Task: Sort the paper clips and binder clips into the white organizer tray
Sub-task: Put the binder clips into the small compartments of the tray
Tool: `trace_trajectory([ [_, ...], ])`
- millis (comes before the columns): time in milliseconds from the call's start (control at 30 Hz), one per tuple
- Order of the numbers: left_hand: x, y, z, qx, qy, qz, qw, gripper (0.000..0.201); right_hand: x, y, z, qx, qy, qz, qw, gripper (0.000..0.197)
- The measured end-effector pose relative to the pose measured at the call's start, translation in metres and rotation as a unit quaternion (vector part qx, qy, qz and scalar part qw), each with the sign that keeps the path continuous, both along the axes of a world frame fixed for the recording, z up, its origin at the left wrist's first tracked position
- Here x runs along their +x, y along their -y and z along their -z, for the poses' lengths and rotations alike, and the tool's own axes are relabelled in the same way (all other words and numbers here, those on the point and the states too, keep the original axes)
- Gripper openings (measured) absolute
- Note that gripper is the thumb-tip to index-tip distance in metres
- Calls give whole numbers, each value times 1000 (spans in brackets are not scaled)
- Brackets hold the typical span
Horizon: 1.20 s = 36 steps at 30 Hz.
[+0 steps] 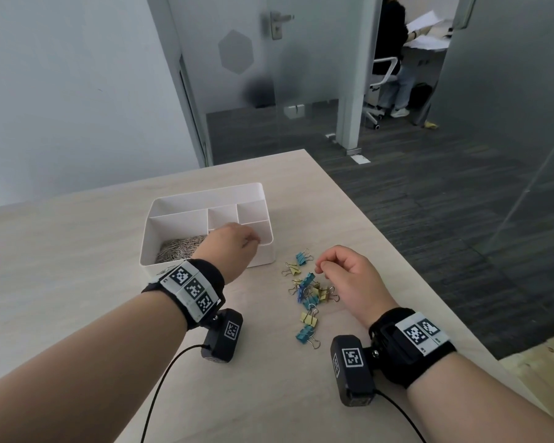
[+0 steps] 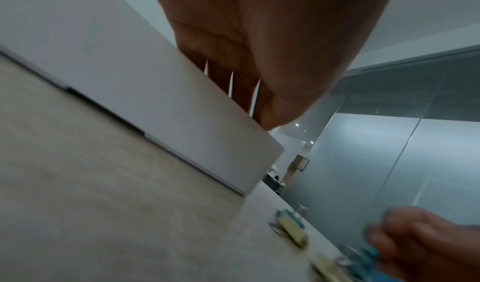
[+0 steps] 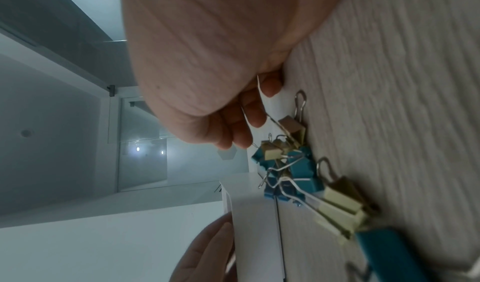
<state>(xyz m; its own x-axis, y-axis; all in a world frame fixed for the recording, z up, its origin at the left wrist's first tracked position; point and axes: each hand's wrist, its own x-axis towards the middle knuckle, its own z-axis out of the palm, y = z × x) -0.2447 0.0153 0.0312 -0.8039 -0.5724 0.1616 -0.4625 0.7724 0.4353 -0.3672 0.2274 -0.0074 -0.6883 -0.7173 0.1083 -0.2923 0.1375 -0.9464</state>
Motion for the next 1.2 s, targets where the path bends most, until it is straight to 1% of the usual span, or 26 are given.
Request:
trace_trajectory([
  [67, 2, -8, -1, -34, -71, 10, 997, 15, 0, 0, 0, 3, -10, -5, 1000, 21],
  [100, 3, -15, -2, -48, -95, 24, 994, 13, 0, 0, 1, 8, -13, -12, 1000, 21],
  [133, 3, -24, -5, -45, -100, 44, 993, 12, 0, 0, 1, 15, -15, -19, 1000, 21],
  [200, 3, -43, -7, 0, -63, 80, 995, 9, 0, 3, 2, 30, -18, -35, 999, 23],
  [267, 0, -57, -3, 45, -22, 92, 994, 4, 0, 6, 5, 45, -28, -52, 997, 26],
  [333, -1, -64, 6, 95, 0, 91, 991, 9, -1, 9, 9, 47, -33, -60, 997, 29],
  [433, -1, -68, 15, 141, 31, 79, 986, 22, -3, 10, 12, 44, -40, -50, 997, 29],
  [467, -1, -68, 16, 143, 35, 71, 986, 22, -3, 10, 11, 42, -43, -46, 997, 28],
  [600, -1, -69, 19, 133, 35, 51, 989, 8, -3, 8, 10, 17, -38, -24, 999, 30],
  [667, 1, -68, 20, 151, 24, 47, 987, 5, -5, 6, 10, 1, -36, -4, 999, 30],
  [800, 8, -63, 24, 217, -30, 14, 976, 8, -6, 5, 10, -12, -29, 26, 999, 26],
  [967, 18, -60, 23, 314, -104, -45, 943, 9, -7, 7, 11, -11, -27, 34, 999, 25],
  [1067, 22, -56, 22, 343, -124, -59, 929, 9, -7, 6, 11, -13, -21, 31, 999, 25],
  [1133, 25, -54, 23, 350, -117, -64, 927, 9, -6, 6, 10, -11, -21, 24, 999, 25],
  [1167, 27, -53, 24, 339, -110, -63, 932, 8, -6, 6, 10, -10, -23, 19, 1000, 26],
  [1200, 28, -52, 24, 312, -96, -60, 943, 8, -6, 6, 10, -9, -23, 15, 1000, 26],
])
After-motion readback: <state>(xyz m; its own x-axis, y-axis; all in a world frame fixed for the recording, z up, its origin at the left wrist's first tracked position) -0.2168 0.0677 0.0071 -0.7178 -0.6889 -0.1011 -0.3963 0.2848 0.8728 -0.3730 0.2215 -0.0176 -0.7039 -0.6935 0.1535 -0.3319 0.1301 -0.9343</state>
